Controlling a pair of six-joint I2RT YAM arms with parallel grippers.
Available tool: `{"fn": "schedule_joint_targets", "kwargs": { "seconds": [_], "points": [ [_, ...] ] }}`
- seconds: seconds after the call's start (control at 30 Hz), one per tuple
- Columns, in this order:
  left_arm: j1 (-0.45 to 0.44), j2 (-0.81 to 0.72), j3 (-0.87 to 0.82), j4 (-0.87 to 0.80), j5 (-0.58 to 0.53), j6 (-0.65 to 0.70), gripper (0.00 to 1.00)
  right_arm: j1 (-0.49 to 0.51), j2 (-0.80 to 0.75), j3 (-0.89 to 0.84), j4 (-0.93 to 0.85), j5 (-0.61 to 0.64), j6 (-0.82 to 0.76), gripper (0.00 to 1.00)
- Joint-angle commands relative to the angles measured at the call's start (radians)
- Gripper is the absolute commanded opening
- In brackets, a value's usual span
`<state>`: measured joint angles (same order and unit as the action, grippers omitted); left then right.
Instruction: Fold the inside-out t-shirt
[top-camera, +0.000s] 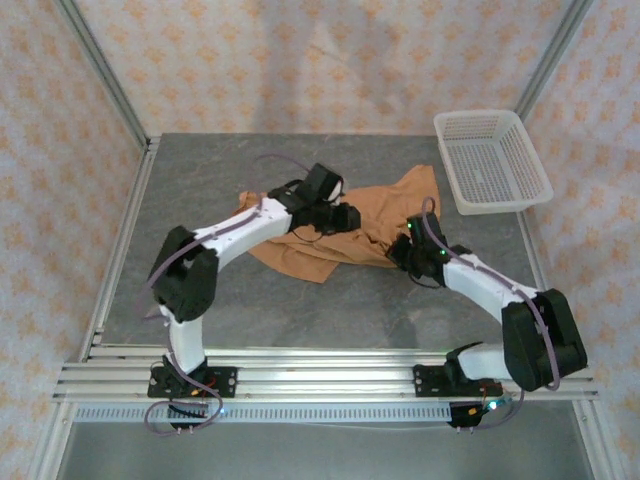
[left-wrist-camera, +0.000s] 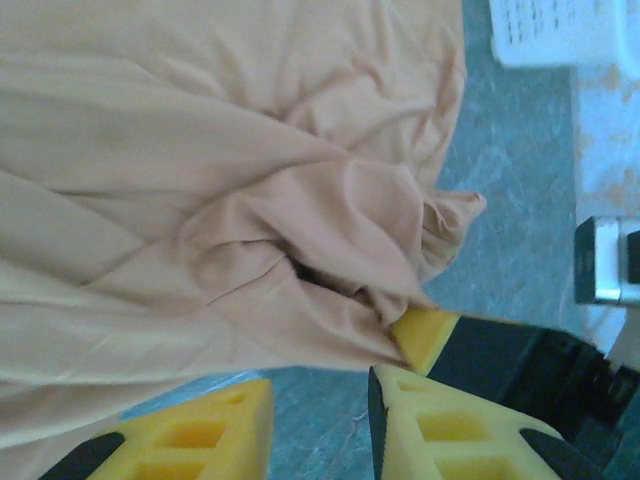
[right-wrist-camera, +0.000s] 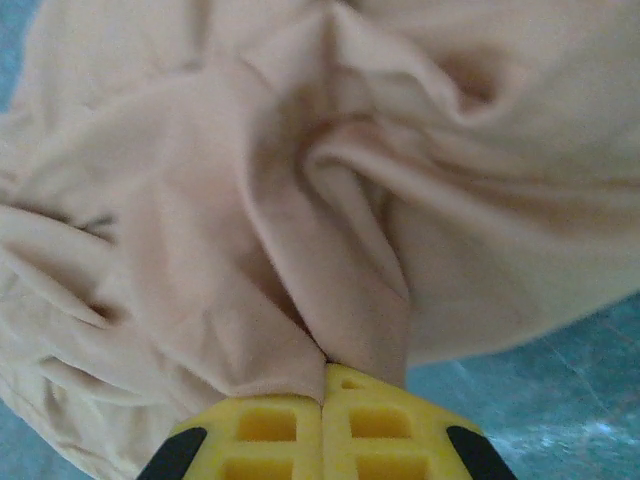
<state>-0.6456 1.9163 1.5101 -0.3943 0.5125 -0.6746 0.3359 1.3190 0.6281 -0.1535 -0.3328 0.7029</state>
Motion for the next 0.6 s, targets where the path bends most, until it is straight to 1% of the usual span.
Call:
{"fn": "schedule_joint_targets", "kwargs": {
  "seconds": [0.0,0.13,0.23,0.4,0.57],
  "points": [
    [-0.039,0.074,0.018,0.062,0.076,-0.037,0.32,-0.001,0.002,-0.081,0.143,-0.035,0.015,0.0],
    [-0.052,0.127,0.03,0.068,0.073,-0.023,0.35,0.0,0.019,-0.105,0.167,-0.029,0.017,0.0],
    [-0.052,0.164,0.058,0.039,0.045,0.0,0.38,0.0,0.012,-0.107,0.164,-0.021,0.014,0.0],
    [-0.052,0.205,0.098,0.042,0.042,-0.003,0.43,-0.001,-0.001,-0.117,0.163,-0.02,0.006,0.0],
    [-0.047,0.226,0.127,-0.012,-0.016,0.041,0.45,-0.01,-0.022,-0.135,0.146,-0.018,-0.006,0.0]
  ]
}}
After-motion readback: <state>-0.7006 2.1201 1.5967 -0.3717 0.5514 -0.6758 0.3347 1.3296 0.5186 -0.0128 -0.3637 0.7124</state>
